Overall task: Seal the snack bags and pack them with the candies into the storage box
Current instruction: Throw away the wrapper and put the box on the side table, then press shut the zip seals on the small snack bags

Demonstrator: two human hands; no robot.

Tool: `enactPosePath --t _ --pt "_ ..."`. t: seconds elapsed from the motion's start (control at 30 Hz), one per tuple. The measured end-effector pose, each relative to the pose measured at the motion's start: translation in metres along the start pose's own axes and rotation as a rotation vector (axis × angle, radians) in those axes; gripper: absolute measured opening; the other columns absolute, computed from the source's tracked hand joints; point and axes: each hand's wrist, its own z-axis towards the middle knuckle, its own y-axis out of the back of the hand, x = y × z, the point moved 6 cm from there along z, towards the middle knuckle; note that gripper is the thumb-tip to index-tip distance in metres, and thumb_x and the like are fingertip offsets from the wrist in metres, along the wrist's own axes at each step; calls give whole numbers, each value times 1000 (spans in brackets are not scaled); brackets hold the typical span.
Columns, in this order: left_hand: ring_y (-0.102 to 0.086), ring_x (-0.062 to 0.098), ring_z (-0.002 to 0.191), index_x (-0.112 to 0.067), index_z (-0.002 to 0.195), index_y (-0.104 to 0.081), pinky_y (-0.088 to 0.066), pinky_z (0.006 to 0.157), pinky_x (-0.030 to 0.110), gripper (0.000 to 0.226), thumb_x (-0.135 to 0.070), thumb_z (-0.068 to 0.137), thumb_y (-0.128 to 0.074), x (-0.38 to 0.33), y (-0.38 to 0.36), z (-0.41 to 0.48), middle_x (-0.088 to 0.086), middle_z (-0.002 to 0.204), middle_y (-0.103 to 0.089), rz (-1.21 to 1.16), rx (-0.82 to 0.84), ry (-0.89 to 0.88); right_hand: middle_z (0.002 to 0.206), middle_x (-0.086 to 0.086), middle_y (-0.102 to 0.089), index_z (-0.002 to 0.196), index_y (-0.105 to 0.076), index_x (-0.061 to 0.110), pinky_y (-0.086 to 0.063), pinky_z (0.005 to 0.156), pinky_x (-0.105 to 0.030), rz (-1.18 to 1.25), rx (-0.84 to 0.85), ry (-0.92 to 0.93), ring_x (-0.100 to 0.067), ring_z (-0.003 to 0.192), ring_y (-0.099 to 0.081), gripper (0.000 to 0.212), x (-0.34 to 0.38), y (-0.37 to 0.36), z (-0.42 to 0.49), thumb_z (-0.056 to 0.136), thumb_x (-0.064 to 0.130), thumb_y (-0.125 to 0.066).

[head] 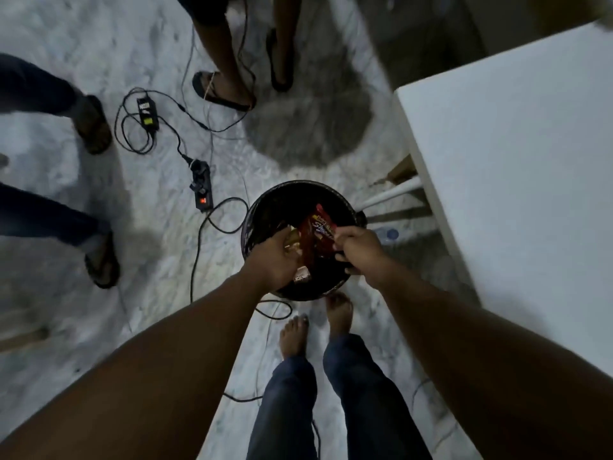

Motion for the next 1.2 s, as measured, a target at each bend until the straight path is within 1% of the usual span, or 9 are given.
enactPosePath --t 0.13,0.23,0.3,0.37,0.43,0.5,0.63,0.9,1.2 --pt "-47 30 137 -23 152 -35 -40 113 42 60 -31 96 -57 -60 28 -64 12 145 -53 28 30 -97 96 -7 -70 123 -63 23 -49 65 -31 -19 -45 115 -22 80 -64 29 38 30 -89 95 22 -55" --pt "-50 31 133 -21 149 -41 -43 109 43 56 -33 96 -56 -115 50 -117 13 142 -56 145 13 -215 96 -9 -71 112 -66 23 -46 60 -28 -75 -69 232 -27 80 -67 22 64 60 -162 92 24 -57" --pt "-55 30 125 -20 142 -51 -45 104 38 48 -34 96 -55 -150 60 -151 10 138 -60 248 3 -292 106 -10 -73 95 -67 31 -52 72 -34 -125 -112 322 -31 97 -69 14 74 85 -207 84 28 -59" --pt "-56 28 123 -17 135 -58 -45 100 33 42 -34 97 -55 -182 63 -177 8 137 -60 327 5 -355 104 -7 -74 96 -70 28 -57 85 -40 -150 -158 390 -30 96 -71 20 79 113 -246 79 27 -59" --pt "-55 27 126 -14 136 -57 -43 101 32 43 -34 97 -55 -213 60 -200 9 140 -57 386 25 -395 96 -4 -74 104 -72 22 -56 76 -35 -171 -202 446 -25 87 -71 23 79 145 -285 85 23 -59" --pt "-54 27 127 -15 135 -57 -44 104 34 45 -36 96 -56 -251 53 -224 11 142 -56 455 28 -454 94 -4 -74 106 -72 20 -47 65 -24 -160 -263 478 -23 85 -71 21 71 182 -322 90 24 -59" --pt "-58 25 121 -24 134 -58 -47 102 36 46 -46 93 -58 -338 24 -278 7 136 -60 485 -7 -608 95 -4 -73 105 -71 20 -44 61 -21 -102 -429 519 -21 86 -72 19 44 266 -385 90 27 -60" --pt "-59 21 119 -34 142 -46 -44 104 39 50 -42 94 -57 -462 -64 -395 -1 131 -62 444 -144 -1007 95 -4 -71 108 -64 28 -47 71 -26 29 -753 563 -21 92 -69 18 -31 416 -473 91 32 -61" --pt "-55 24 124 -28 145 -43 -42 108 44 54 -40 95 -57 -511 -122 -412 4 140 -54 466 -122 -1064 99 -3 -65 120 -58 20 -45 58 -22 133 -971 514 -14 79 -60 26 -93 503 -512 94 27 -59"
